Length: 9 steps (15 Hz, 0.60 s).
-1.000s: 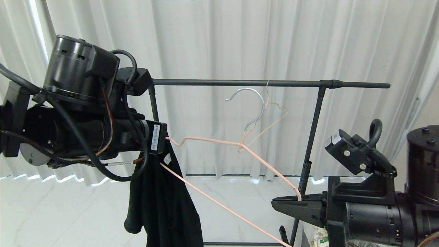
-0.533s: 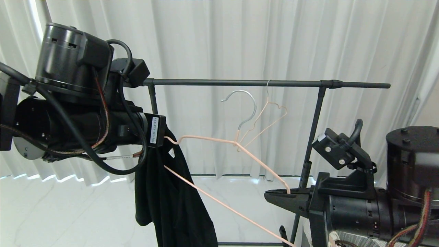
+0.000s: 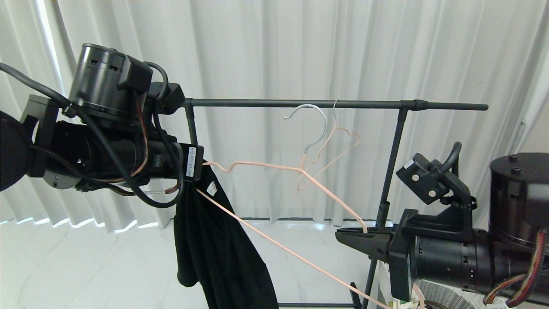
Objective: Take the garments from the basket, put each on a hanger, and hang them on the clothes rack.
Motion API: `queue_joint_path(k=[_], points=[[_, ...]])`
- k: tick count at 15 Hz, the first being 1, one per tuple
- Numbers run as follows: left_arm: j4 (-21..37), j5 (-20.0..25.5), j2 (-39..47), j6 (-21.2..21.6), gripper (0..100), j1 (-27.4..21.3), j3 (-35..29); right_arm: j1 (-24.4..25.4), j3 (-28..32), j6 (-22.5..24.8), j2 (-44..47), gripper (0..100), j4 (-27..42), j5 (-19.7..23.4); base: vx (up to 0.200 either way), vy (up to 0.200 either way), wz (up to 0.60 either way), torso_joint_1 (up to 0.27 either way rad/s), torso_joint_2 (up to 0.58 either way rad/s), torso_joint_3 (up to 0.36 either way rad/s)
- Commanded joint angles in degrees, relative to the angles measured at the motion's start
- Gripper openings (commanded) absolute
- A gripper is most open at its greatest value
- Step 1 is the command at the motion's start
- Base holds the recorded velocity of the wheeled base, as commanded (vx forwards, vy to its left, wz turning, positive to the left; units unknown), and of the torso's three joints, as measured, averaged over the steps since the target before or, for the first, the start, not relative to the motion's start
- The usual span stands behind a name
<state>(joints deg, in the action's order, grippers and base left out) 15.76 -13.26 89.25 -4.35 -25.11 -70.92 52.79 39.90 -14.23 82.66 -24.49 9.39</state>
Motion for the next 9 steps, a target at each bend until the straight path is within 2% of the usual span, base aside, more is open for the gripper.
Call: queue_joint_path(k=[1,5,8,9], points=[[0.0,0.0,1.0,0.0,0,0.1,0.0,-0.2,0.3,0.1,0.0,0,-0.2,0.1,0.0,0.0,0.0,0.0,0.0,0.0],[0.1,0.0,0.9,0.0,0,-0.3,0.2,-0.8,3.5,0.4,4.1,0,-0.3,-0.4,0.0,0.0,0.0,0.0,0.0,0.0],[0.1,-0.4,1.6,-1.6,0,-0.1,-0.2,-0.8,5.9,1.3,6.9,0,-0.2,-3.0,0.0,0.0,0.0,0.0,0.0,0.0],[0.1,-3.4,2.3,-2.2,0,-0.1,-0.3,-0.8,6.2,1.9,7.5,0,-0.2,-3.1,0.0,0.0,0.0,0.0,0.0,0.0]])
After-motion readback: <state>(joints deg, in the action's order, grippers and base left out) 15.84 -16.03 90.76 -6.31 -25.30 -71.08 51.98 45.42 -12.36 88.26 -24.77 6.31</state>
